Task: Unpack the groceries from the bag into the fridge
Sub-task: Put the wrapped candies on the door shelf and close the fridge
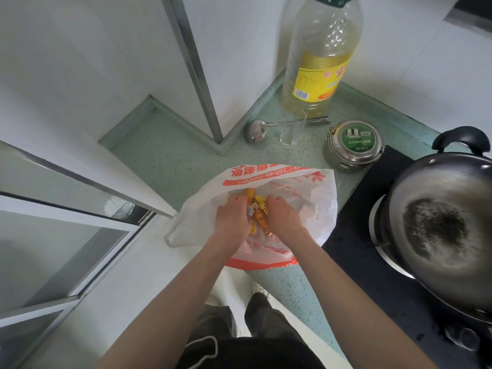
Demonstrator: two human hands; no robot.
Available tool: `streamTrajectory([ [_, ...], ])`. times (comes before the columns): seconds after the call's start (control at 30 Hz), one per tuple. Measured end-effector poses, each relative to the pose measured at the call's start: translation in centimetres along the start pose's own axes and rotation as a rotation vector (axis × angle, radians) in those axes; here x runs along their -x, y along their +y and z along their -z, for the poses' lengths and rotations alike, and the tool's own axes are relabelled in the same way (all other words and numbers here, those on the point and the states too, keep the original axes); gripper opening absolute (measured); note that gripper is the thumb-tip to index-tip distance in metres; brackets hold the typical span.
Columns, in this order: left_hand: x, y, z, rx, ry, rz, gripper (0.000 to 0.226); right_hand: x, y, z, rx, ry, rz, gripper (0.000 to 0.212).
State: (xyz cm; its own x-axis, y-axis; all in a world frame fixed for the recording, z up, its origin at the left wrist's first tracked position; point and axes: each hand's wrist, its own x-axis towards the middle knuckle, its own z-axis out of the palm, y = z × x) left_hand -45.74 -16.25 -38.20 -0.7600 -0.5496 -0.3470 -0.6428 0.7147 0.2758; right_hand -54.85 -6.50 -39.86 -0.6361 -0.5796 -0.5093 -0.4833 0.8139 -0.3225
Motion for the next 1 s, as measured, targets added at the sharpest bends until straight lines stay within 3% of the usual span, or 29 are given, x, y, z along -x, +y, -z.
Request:
streamTrajectory([
  [0.1, 0.2, -0.2, 0.3, 0.055, 0.009, 0.023, 0.021, -0.1, 0.7, 0.1, -0.108, 0.002, -0.055, 0.024],
  [0.2, 0.4, 0.0, 0.1, 0.087, 0.014, 0.03, 0.032, 0.1, 0.9, 0.2, -0.177, 0.029, -0.128, 0.064],
  [0.3, 0.5, 0.2, -0.1, 0.134, 0.006, 0.053, 0.042, 0.3, 0.6, 0.0, -0.141, 0.039, -0.144, 0.081],
  [0.4, 0.5, 0.4, -0.2, 0.151, -0.003, 0.055, 0.037, 0.3, 0.2, -0.5, -0.113, 0.036, -0.113, 0.077],
  [0.53, 0.4, 0.4, 0.1, 0.172, -0.001, 0.052, 0.035, 0.2, 0.0, -1.4, 0.059, 0.098, -0.017, 0.037],
  [0.6, 0.2, 0.4, 0.1, 0.177, -0.009, 0.059, 0.03, 0.2, 0.0, -1.6, 0.071, 0.09, -0.002, 0.027],
  [0.73, -0.4, 0.6, 0.2, 0.187, -0.031, 0.105, 0.03, -0.2, 0.7, -2.2, -0.067, 0.006, -0.034, 0.022],
  [0.9, -1.8, 2.0, -0.1, 0.072, -0.046, 0.081, 0.057, 0.6, 1.8, -1.0, -0.311, 0.023, -0.114, 0.042],
  [1.0, -2.6, 2.6, -0.9, -0.082, -0.002, 0.061, 0.04, 1.0, 2.8, -0.6, -0.328, 0.088, -0.087, 0.036],
])
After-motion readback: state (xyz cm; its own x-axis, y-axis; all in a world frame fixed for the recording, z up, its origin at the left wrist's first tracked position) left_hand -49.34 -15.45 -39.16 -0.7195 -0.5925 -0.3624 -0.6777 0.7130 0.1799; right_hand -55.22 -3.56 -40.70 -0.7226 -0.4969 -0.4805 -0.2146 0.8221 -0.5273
